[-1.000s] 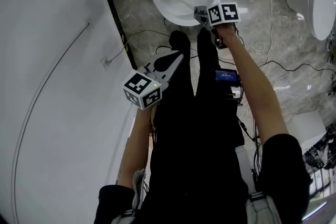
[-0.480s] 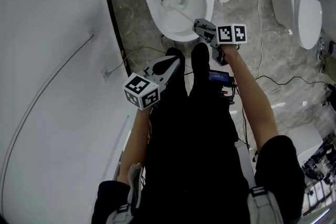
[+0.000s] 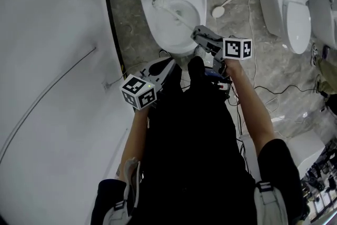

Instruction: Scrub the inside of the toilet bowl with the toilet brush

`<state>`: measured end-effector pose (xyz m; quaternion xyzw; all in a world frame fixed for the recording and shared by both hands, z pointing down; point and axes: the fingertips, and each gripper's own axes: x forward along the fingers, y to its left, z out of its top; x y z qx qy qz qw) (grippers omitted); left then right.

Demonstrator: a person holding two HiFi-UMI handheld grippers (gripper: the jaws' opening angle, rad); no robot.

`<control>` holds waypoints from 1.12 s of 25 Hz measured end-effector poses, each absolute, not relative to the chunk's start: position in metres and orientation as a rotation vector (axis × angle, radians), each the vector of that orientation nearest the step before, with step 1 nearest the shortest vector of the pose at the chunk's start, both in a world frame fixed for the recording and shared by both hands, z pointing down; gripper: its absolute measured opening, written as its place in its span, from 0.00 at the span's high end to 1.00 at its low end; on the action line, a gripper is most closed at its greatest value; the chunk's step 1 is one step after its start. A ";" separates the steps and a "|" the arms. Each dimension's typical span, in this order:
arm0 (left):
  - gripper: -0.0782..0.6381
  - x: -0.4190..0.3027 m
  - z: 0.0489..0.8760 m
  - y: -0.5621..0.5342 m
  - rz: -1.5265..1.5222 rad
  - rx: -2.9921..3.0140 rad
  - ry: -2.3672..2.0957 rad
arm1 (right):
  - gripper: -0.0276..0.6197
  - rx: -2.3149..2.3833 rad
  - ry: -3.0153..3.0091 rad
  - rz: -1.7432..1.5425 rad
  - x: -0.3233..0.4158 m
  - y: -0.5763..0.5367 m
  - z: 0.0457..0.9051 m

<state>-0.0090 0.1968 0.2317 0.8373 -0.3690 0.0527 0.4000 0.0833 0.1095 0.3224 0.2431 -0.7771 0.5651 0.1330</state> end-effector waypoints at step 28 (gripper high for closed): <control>0.88 -0.017 0.164 0.166 0.023 2.255 -0.995 | 0.67 0.658 -2.473 1.560 0.129 0.145 0.192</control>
